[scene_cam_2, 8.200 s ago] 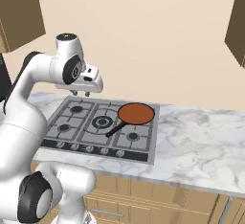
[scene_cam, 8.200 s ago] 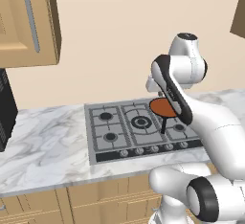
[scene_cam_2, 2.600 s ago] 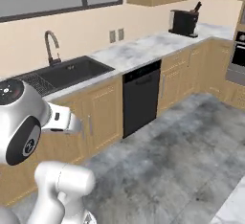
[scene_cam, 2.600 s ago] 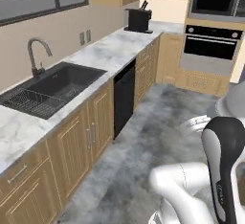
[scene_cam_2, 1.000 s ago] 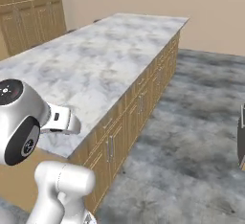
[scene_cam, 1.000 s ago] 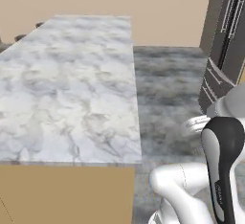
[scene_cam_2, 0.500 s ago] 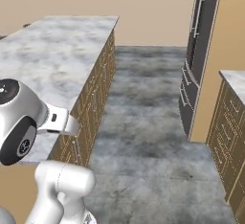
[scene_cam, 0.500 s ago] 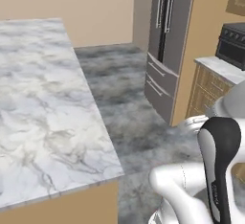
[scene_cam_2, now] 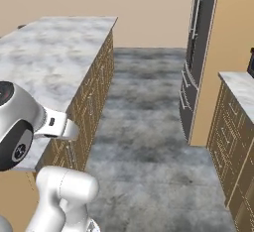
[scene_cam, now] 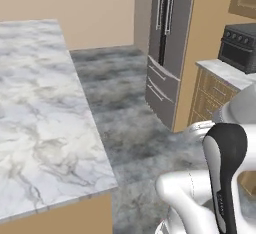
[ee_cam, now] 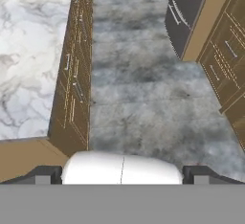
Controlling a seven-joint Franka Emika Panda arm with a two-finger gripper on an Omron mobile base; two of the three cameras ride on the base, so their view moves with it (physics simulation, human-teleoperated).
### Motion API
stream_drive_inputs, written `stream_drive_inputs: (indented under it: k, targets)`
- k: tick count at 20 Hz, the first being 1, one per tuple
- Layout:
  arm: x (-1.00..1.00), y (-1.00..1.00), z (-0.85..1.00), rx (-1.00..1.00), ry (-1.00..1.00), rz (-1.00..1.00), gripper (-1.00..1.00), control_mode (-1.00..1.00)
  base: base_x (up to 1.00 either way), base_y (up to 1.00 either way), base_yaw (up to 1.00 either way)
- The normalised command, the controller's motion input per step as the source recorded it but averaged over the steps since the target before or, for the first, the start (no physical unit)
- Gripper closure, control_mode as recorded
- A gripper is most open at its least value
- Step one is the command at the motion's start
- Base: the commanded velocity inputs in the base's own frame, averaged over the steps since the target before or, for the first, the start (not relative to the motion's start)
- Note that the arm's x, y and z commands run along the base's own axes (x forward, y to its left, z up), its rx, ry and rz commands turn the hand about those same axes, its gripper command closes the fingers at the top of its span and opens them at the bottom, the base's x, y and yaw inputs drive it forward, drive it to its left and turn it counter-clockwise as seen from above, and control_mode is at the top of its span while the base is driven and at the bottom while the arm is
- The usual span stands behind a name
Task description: Retrieve the chicken drumstick from the fridge and place it on the saucepan with marinade on the stove.
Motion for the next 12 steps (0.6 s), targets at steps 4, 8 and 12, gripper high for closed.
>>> stream_drive_inputs:
  k: [4, 8, 12]
  targets:
    - [0.00, 0.00, 0.00, 0.00, 0.00, 0.00, -1.00, 1.00, 0.52, -1.00, 0.00]
    - [0.00, 0.00, 0.00, 0.00, 0.00, 0.00, -1.00, 1.00, 0.78, -0.66, -0.01]
    - [0.00, 0.00, 0.00, 0.00, 0.00, 0.00, -1.00, 1.00, 1.00, 0.04, -0.09]
